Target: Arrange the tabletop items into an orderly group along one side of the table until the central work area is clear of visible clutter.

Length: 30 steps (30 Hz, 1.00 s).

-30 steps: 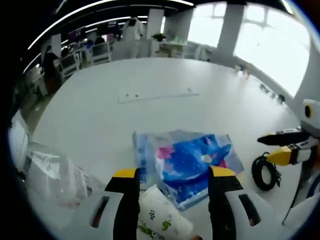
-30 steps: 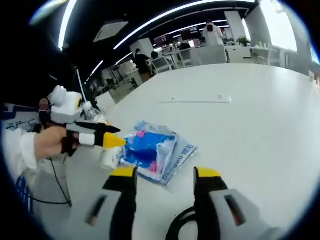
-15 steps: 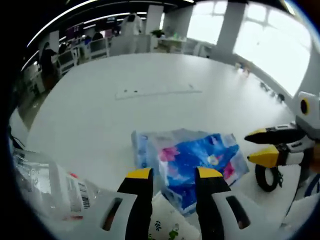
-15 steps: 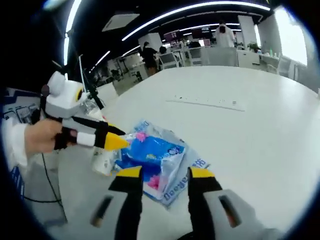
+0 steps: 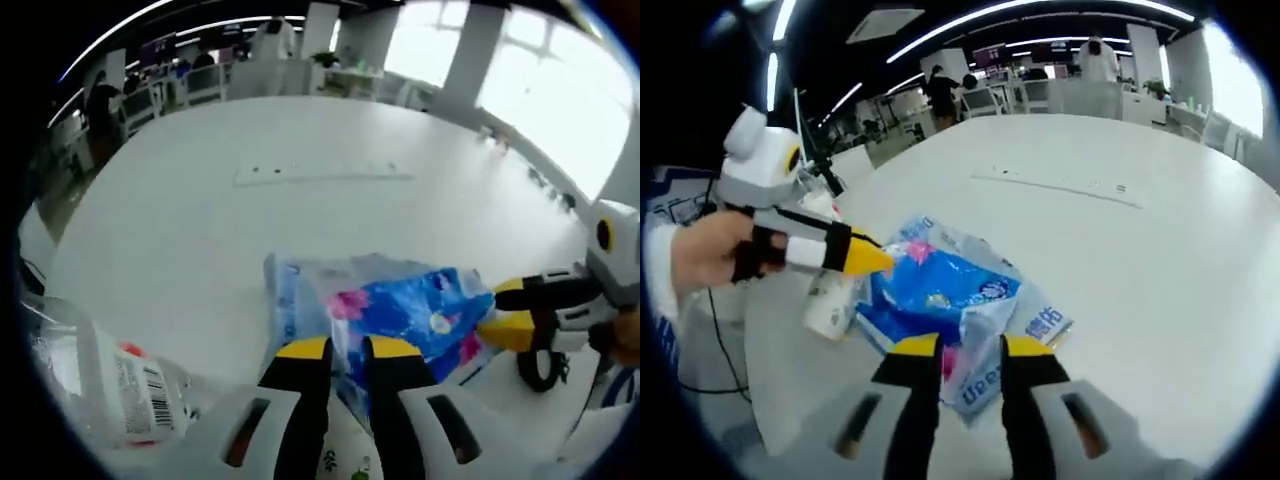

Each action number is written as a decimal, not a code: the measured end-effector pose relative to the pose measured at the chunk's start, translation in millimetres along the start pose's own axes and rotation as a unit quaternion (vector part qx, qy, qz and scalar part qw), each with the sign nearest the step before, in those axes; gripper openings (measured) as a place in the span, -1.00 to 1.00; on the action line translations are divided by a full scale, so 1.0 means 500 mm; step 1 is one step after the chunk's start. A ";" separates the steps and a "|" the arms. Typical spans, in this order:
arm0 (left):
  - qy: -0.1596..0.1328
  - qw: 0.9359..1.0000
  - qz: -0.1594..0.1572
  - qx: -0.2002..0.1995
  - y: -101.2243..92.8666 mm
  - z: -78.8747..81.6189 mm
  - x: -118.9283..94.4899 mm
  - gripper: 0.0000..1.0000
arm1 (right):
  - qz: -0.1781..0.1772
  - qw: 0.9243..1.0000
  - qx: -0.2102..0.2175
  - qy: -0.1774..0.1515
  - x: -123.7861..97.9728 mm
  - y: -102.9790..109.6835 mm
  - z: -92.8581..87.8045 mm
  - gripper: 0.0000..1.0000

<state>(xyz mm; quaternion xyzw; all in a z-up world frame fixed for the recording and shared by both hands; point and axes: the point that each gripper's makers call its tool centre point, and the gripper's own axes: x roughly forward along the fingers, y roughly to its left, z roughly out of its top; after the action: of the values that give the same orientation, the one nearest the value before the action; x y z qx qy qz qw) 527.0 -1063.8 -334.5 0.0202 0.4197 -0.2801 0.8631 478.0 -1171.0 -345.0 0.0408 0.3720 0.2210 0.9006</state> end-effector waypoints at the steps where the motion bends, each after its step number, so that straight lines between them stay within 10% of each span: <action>1: -0.002 1.000 -0.001 -0.006 0.000 0.002 0.000 -0.91 | -0.005 1.000 -0.003 0.003 0.003 -0.004 -0.002 -0.73; 30: -0.063 0.997 -0.019 -0.029 -0.085 0.054 -0.077 -1.00 | -0.043 0.998 0.019 -0.041 -0.129 -0.020 0.039 -1.00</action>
<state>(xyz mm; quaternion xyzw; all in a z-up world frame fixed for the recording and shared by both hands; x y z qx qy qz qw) 506.1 -1089.0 -279.8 -0.0303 0.3725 -0.2849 0.8827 454.9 -1205.8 -291.4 0.0504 0.3404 0.1728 0.9229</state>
